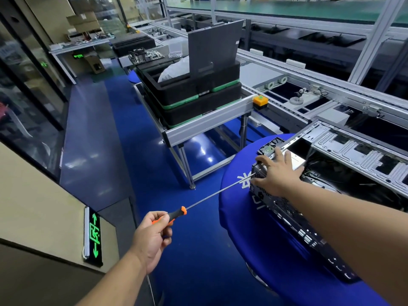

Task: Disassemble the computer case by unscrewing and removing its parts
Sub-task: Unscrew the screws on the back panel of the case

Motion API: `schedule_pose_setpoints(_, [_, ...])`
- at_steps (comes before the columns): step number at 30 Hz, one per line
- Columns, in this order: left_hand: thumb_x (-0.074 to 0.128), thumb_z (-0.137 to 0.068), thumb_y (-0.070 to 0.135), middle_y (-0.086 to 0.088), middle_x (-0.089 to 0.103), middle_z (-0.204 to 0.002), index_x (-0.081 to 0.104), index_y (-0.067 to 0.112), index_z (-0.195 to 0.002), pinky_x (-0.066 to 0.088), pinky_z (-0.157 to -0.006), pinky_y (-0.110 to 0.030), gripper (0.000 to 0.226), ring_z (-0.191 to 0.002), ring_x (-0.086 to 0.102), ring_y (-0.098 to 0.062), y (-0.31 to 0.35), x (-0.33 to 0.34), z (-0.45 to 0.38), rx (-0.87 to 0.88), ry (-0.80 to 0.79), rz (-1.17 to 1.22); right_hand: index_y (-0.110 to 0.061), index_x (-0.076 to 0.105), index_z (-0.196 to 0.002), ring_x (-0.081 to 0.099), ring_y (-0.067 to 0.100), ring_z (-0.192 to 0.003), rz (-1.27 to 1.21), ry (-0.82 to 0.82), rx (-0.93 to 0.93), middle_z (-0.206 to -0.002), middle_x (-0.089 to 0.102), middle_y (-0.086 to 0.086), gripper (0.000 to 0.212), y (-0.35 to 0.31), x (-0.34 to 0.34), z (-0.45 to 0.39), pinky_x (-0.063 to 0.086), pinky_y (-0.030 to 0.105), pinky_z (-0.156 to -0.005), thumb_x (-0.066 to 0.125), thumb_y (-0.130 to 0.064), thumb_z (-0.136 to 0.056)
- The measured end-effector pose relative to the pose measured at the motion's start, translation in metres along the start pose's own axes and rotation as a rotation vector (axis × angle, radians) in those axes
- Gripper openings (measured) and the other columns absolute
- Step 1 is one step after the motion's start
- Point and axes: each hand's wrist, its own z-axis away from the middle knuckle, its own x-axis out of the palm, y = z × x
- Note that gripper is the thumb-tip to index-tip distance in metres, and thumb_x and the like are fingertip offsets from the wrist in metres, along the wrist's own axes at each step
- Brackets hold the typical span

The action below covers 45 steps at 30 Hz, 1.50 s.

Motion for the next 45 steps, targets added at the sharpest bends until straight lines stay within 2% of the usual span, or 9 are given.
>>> schedule_pose_setpoints(7, [0.058,-0.102,0.056,-0.009,0.061,-0.065,0.067,0.012,-0.108,0.041,-0.044,-0.025,0.046,-0.050,0.051,-0.015,0.000,-0.006,0.002,-0.038,0.048,-0.151,-0.063,0.025,-0.142,-0.021,0.032,-0.154,-0.031,-0.020,-0.022,-0.168,-0.013,-0.008,0.090,0.001,-0.006,0.007,0.000,0.083,-0.108,0.075,-0.069,-0.067])
schedule_pose_setpoints(13, [0.057,-0.098,0.066,-0.011,0.061,-0.061,0.070,0.014,-0.112,0.040,-0.038,-0.024,0.055,-0.044,0.051,-0.014,-0.006,-0.001,0.008,-0.072,0.110,-0.168,-0.059,0.041,-0.139,-0.010,0.024,-0.157,-0.213,-0.023,-0.040,-0.170,0.005,-0.006,0.076,-0.001,-0.021,0.020,-0.005,0.078,-0.113,0.066,-0.040,-0.070])
schedule_pose_setpoints(17, [0.057,-0.097,0.066,-0.013,0.062,-0.062,0.069,0.015,-0.113,0.040,-0.038,-0.024,0.055,-0.044,0.051,-0.014,-0.008,0.000,0.013,-0.082,0.117,-0.151,-0.040,0.064,-0.120,0.028,0.021,-0.146,-0.311,0.363,-0.061,-0.145,0.051,-0.005,0.039,-0.006,-0.025,0.050,0.014,0.059,-0.118,0.058,-0.033,-0.082])
schedule_pose_setpoints(19, [0.057,-0.097,0.066,-0.012,0.062,-0.062,0.069,0.015,-0.113,0.039,-0.038,-0.023,0.054,-0.044,0.050,-0.014,-0.008,0.001,0.015,-0.081,0.117,-0.145,-0.035,0.067,-0.104,0.047,0.017,-0.120,-0.465,0.509,-0.175,-0.117,0.061,-0.010,0.028,-0.017,-0.014,0.077,0.034,0.038,-0.101,0.056,-0.029,-0.079])
schedule_pose_setpoints(21, [0.057,-0.097,0.066,-0.011,0.062,-0.062,0.070,0.017,-0.112,0.039,-0.038,-0.024,0.053,-0.044,0.050,-0.014,-0.007,0.002,0.016,-0.079,0.118,-0.151,-0.032,0.065,-0.089,0.058,0.011,-0.089,-0.638,0.427,-0.219,-0.091,0.064,-0.016,0.016,-0.028,0.006,0.100,0.045,0.026,-0.077,0.056,-0.024,-0.078])
schedule_pose_setpoints(24, [0.056,-0.099,0.064,-0.010,0.061,-0.063,0.069,0.018,-0.111,0.039,-0.041,-0.024,0.049,-0.046,0.050,-0.014,-0.007,0.001,0.016,-0.064,0.100,-0.161,-0.024,0.066,-0.087,0.060,0.013,-0.061,-1.041,0.146,0.129,-0.077,0.069,-0.006,0.007,-0.045,0.023,0.100,0.051,0.030,-0.059,0.060,-0.020,-0.087])
schedule_pose_setpoints(28, [0.055,-0.101,0.061,-0.008,0.058,-0.066,0.063,0.010,-0.110,0.040,-0.044,-0.024,0.052,-0.051,0.049,-0.013,-0.009,0.000,0.017,-0.029,0.075,-0.174,-0.009,0.065,-0.107,0.063,0.025,-0.070,-1.599,-0.322,0.605,-0.093,0.069,0.014,0.024,-0.054,0.015,0.068,0.054,0.031,-0.060,0.059,-0.032,-0.102])
schedule_pose_setpoints(32, [0.055,-0.102,0.061,-0.007,0.058,-0.066,0.062,0.009,-0.107,0.040,-0.044,-0.024,0.053,-0.051,0.049,-0.013,-0.010,0.000,0.017,0.002,0.058,-0.195,-0.011,0.065,-0.114,0.068,0.026,-0.087,-1.808,-0.343,0.619,-0.106,0.077,0.009,0.027,-0.055,0.009,0.049,0.055,0.033,-0.070,0.049,-0.032,-0.108])
schedule_pose_setpoints(45, [0.063,-0.103,0.045,-0.009,0.066,-0.082,0.068,0.015,-0.110,0.041,-0.046,-0.027,0.032,-0.058,0.057,-0.016,-0.003,0.000,0.008,-0.041,0.038,-0.065,-0.018,0.070,-0.111,0.062,0.011,-0.065,-1.912,-0.283,0.709,-0.095,0.080,0.001,0.021,-0.063,0.012,0.041,0.046,0.024,-0.060,0.049,-0.024,-0.108])
